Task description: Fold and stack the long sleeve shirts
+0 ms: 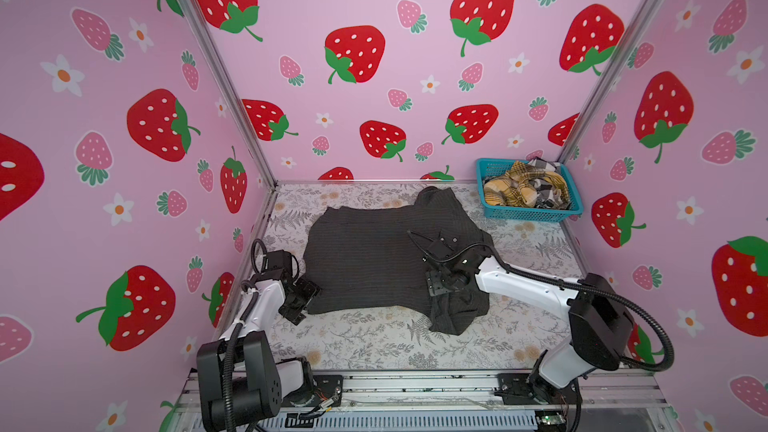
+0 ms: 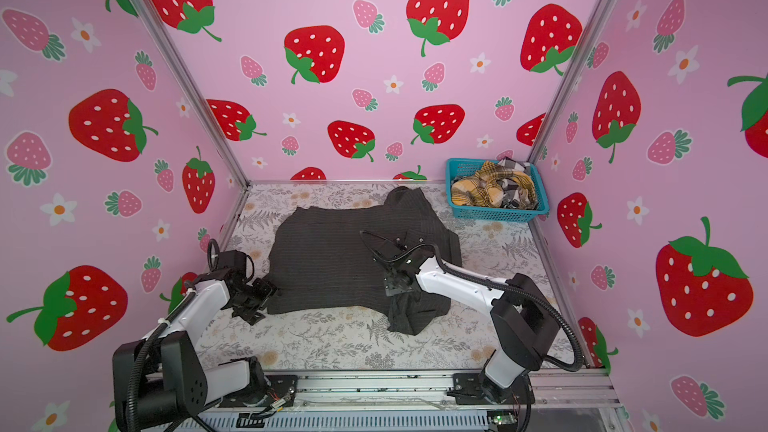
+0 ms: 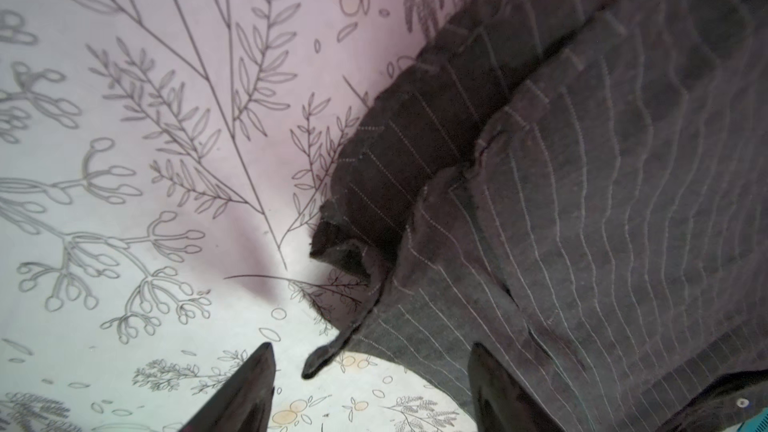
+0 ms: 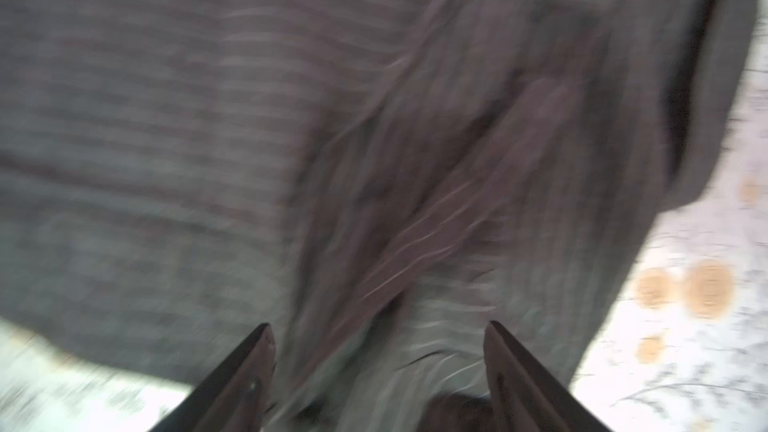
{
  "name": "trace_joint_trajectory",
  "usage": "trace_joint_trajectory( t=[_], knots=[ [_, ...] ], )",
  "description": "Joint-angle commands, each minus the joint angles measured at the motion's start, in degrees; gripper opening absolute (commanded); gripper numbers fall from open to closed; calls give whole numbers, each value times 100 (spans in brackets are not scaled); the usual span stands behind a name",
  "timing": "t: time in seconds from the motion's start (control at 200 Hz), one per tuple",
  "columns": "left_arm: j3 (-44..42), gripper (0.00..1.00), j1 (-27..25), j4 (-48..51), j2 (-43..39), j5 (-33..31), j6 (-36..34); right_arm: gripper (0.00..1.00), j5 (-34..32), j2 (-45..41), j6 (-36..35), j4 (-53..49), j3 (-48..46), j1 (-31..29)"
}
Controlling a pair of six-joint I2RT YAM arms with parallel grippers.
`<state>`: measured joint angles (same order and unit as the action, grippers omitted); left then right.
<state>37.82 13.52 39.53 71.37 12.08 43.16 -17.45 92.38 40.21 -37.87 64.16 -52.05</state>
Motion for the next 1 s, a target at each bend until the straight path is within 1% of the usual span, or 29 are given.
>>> trace_joint_trajectory(
  t=[0.0, 0.07, 0.16, 0.235, 0.3, 0.35, 0.37, 0.375, 0.38, 0.415, 0.42, 0.43, 0.475, 0.485, 0.49, 0.51, 0.58, 0.63, 0.7, 0.815, 0.85, 0.92, 0.955, 0.995],
  knots=[
    [273, 73, 23, 122, 137, 3, -149, 79, 173, 198, -172, 158, 93, 590],
    [284, 73, 41, 163, 175, 17, -175, 77, 477, 393, -247, 402, 125, 852],
    [274, 73, 99, 169, 159, 50, -200, 75, 533, 688, -297, 511, 236, 1026],
    [254, 73, 123, 152, 149, 49, -199, 70, 661, 901, -367, 717, 275, 1104],
    [234, 73, 138, 132, 166, 64, -211, 65, 607, 1075, -454, 787, 388, 1149],
    [221, 72, 134, 103, 190, 84, -202, 53, 532, 1222, -557, 772, 562, 1184],
    [213, 71, 134, 89, 199, 76, -195, 43, 481, 1264, -589, 754, 631, 1189],
    [210, 71, 134, 85, 200, 76, -194, 43, 481, 1264, -589, 754, 631, 1189],
    [209, 71, 134, 88, 201, 76, -194, 40, 445, 1284, -610, 732, 672, 1189],
    [194, 70, 134, 80, 217, 81, -185, 28, 301, 1341, -663, 614, 845, 1191],
    [197, 70, 134, 81, 218, 83, -185, 28, 301, 1341, -663, 614, 845, 1191],
    [199, 70, 140, 81, 223, 88, -185, 23, 230, 1353, -689, 538, 923, 1190],
    [208, 68, 141, 75, 225, 101, -193, 14, -16, 1345, -737, 334, 1140, 1189],
    [208, 68, 142, 80, 227, 104, -193, 14, -54, 1336, -740, 311, 1168, 1184],
    [203, 68, 142, 85, 223, 103, -194, 12, -128, 1329, -744, 268, 1221, 1188],
    [212, 68, 142, 90, 215, 95, -192, 8, -294, 1292, -755, 164, 1312, 1193],
    [231, 66, 152, 124, 172, 85, -226, 0, -859, 1137, -751, -342, 1665, 1180],
    [247, 65, 151, 145, 136, 66, -241, 0, -1245, 984, -760, -747, 1923, 1180],
    [267, 64, 164, 182, 92, 55, -253, 0, -1559, 687, -795, -979, 2024, 1148],
    [243, 64, 157, 186, 87, 78, -281, 0, -1787, 249, -889, -1045, 2009, 921],
    [231, 64, 159, 171, 100, 84, -279, 0, -1813, 174, -966, -975, 2010, 760],
    [225, 64, 162, 157, 126, 82, -281, 0, -1817, 163, -1307, -666, 2084, 257],
    [224, 63, 160, 148, 138, 89, -268, 0, -1863, 254, -1477, -508, 2156, -41],
    [216, 63, 164, 137, 140, 102, -273, 0, -1765, 466, -1751, -295, 2303, -385]
  ],
)
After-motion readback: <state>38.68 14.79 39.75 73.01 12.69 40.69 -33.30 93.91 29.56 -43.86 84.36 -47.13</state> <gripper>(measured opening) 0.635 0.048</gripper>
